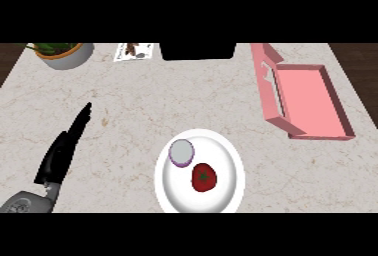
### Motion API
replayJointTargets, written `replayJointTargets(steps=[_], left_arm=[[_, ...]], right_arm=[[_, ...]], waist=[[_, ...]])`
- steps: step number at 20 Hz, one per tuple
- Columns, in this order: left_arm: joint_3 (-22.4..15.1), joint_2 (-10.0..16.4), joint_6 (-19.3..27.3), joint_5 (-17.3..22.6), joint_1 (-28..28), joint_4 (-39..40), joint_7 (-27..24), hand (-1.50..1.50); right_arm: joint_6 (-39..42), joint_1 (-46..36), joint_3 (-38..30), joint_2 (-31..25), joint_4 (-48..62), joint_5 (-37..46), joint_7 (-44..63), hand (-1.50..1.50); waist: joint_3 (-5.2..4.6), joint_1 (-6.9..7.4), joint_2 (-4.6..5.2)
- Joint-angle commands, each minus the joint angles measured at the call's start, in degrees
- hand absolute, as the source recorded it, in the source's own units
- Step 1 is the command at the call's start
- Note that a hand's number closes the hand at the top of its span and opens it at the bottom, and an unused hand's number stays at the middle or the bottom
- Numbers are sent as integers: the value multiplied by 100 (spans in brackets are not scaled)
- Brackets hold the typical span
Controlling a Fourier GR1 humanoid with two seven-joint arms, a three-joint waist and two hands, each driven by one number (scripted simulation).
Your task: Pick the tomato from the plate and place it in the cardboard box
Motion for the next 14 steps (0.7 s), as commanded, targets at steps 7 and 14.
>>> replayJointTargets(steps=[7, 14], left_arm=[[22, -175, -138, -174, -350, 176, 10, 0], [216, 33, -414, -85, -193, 43, -14, 0]], right_arm=[[-1312, 404, 960, 10, -16, 2281, 2465, -150], [-878, -237, 1064, 10, 272, 3408, 4222, -150]], waist=[[-1, 239, 73], [4, 270, 42]])
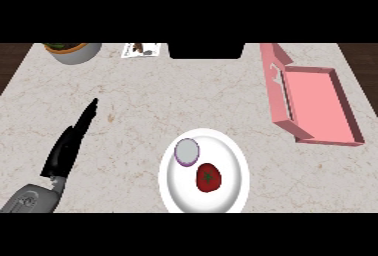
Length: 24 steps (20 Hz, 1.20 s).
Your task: Pick the tomato from the plate and place it in the cardboard box
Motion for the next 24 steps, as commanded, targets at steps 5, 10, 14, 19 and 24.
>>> replayJointTargets(steps=[5, 10, 14, 19, 24], left_arm=[[124, -33, -131, -36, 51, 127, -128, 0], [261, -203, -183, -117, -327, 660, -151, 0], [246, -188, -202, -167, -77, 298, -108, 0], [374, -360, -408, -330, -319, 870, -321, 0], [541, -518, -571, -275, -400, 755, -124, 0]], right_arm=[[794, -1119, 5, 1, -70, 1568, 2246, -150], [644, -1836, 264, 1, 129, 2775, 3559, -150], [1570, -2767, 395, 1, 260, 3469, 4926, -150], [2448, -4193, 566, 1, 747, 3448, 6196, -150], [2469, -5338, 791, 1, 1644, 3375, 7320, -150]], waist=[[-1, -8, -13], [2, -131, -51], [7, -65, -71], [14, -37, -81], [18, -13, -87]])
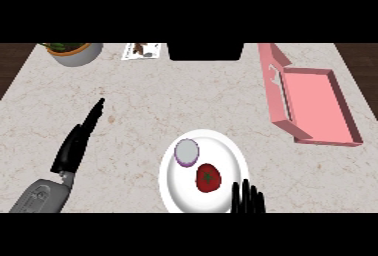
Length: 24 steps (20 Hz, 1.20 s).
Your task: Pick the tomato from the plate and place it in the cardboard box
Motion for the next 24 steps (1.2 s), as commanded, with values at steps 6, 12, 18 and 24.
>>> replayJointTargets(steps=[6, 12, 18, 24], left_arm=[[250, -267, -130, -373, -58, 146, -68, 0], [366, -332, -277, -490, 287, 137, -370, 0], [619, -320, -509, -474, 117, 258, -314, 0], [615, -481, -429, -717, 421, -319, -72, 0]], right_arm=[[-89, -1466, 245, 11, 1114, -172, 1502, -150], [343, -1979, -27, 5, 1045, -1004, 1001, -150], [-334, -2536, 128, 5, 2005, -1288, 1362, -150], [-215, -2364, 101, 4, 1886, -1344, 1162, -150]], waist=[[7, 13, -1], [6, 41, 2], [9, 56, 7], [8, 42, -8]])
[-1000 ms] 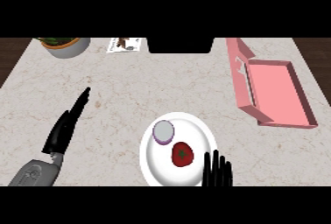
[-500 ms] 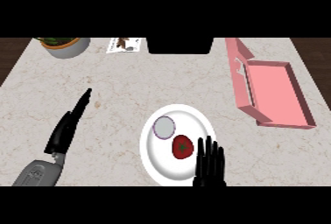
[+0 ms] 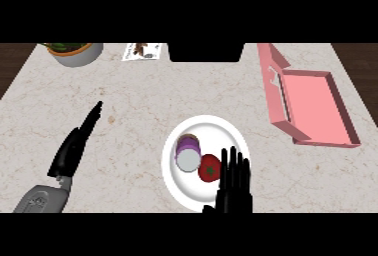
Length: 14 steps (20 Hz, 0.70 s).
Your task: Pick the tomato from the plate and place it in the cardboard box
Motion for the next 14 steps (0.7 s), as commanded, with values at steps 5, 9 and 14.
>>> replayJointTargets(steps=[5, 9, 14], left_arm=[[348, 5, -299, -29, -200, 381, -199, 0], [275, -9, -309, -52, 48, 44, -101, 0], [218, -188, -178, -198, 133, -82, 72, 0]], right_arm=[[-256, -636, -148, 168, 877, -250, 198, 150], [-467, -769, -78, 171, 1338, 851, 688, 150], [-275, -723, -107, 175, 805, 1602, 960, 150]], waist=[[67, 19, 65], [68, 39, 57], [68, 15, 47]])
